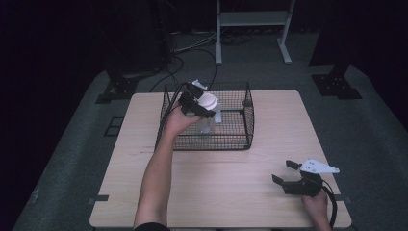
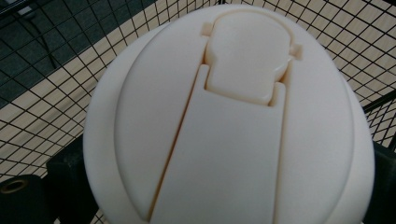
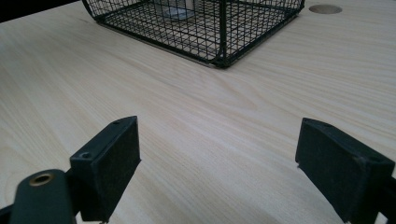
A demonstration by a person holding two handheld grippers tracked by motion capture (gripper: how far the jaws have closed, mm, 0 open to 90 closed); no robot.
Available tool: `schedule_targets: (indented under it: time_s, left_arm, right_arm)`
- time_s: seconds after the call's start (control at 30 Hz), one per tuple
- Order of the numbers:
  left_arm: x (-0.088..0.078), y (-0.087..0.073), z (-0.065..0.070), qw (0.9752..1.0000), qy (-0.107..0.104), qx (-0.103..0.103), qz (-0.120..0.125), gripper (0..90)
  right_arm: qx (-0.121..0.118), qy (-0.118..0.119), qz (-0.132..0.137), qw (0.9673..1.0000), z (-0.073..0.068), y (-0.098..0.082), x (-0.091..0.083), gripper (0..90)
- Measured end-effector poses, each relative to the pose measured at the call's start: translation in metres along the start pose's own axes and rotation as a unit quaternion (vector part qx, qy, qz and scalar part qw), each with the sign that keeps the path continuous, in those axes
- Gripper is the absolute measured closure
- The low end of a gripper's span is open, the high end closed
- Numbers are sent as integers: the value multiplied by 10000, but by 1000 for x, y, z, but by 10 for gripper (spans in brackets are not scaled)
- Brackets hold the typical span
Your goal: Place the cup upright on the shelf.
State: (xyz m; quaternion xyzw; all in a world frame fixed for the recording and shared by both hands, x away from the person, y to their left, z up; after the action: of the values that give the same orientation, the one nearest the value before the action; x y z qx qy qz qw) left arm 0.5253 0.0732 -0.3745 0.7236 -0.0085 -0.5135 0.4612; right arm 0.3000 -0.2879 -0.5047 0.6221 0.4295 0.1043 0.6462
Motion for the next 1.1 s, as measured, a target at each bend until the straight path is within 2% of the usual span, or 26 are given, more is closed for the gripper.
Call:
schedule_targets:
  time_s: [0.2,0.33,0.57,0.63,0.97,1.1]
  left_arm:
    - [-1,0,0,10000,-18,21,24,45]
    - [-7,0,-2,9999,-17,-53,151,27]
    - [-15,-1,-1,9997,3,-23,253,0]
    - [-16,-1,-1,9995,-93,-93,285,0]
    - [-19,-11,-6,9990,-75,-225,391,0]
    - [-22,-13,-6,9989,-98,-195,422,0]
  right_arm:
    - [-6,38,26,10000,0,0,0,129]
    - [4,71,35,10000,1,0,-1,129]
    - [-13,84,18,10000,1,0,-1,129]
    - [-16,89,15,10000,1,0,0,129]
    - [-22,112,-22,9999,1,0,0,129]
    - [-23,108,-27,9999,1,0,0,129]
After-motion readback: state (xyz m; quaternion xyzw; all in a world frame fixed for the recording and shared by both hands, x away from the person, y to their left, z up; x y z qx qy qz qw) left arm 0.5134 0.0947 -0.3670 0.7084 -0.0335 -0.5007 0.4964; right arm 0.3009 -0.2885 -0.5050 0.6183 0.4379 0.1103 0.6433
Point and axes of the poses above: each handheld gripper's, and its own axes: x roughly forward along the jaws, y roughly out of its top, z roughly to its right, the point moved 2 cm from there along x, roughly forward along the jaws, and after that the axes turned 4 degrees about y, right-handed, at the moved point
